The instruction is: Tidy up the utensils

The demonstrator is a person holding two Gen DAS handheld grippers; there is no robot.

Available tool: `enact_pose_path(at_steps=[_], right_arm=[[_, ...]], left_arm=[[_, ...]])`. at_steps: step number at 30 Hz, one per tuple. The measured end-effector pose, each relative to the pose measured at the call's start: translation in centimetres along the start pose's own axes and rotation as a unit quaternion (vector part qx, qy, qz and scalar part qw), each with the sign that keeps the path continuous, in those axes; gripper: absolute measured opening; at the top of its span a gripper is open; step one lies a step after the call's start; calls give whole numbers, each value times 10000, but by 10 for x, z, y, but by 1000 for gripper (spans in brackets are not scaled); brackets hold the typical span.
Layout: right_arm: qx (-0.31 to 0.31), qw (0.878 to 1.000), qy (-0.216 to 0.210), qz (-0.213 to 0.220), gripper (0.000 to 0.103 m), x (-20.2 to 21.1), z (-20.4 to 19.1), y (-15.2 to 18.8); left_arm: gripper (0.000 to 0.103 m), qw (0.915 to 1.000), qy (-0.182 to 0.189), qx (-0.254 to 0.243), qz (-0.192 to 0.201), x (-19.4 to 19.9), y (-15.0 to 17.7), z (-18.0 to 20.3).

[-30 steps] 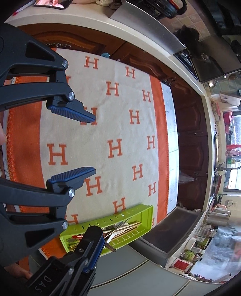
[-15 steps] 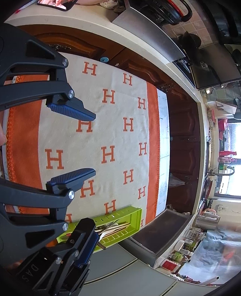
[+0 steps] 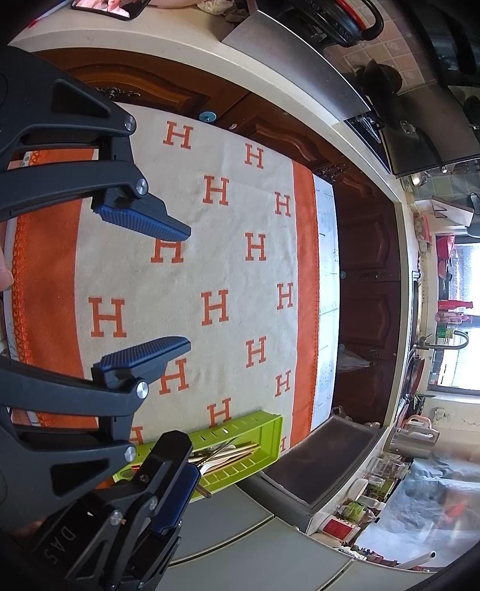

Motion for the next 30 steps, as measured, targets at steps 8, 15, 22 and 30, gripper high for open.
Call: enact_pose_path(at_steps=[8,15,22,30], right_arm=[[-14,10000,5,-21,39,-1,0,-1],[-32,10000,8,-40,40,-5,1,-3],[-43,10000,6,-60,40,-8,1,-2],[-48,10000,10,-79,40,-10,1,-1]], left_arm=[[51,10000,-2,-7,-12,-1,0,0],[51,10000,6,9,-70,-9,-2,0],[51,10000,7,18,-94,-11,-2,-1],[51,9999,14,16,-113,-13,-1,-1]])
Point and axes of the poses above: each gripper's, at about its wrist camera, not at the fingertips, and x roughly against the way its jaws point, z to its right, y to its underside, the point moved 5 cm from there along -x, roughly the way its jaws point, and after that the axes turned 7 degrees about -x, right-handed, at the moved point
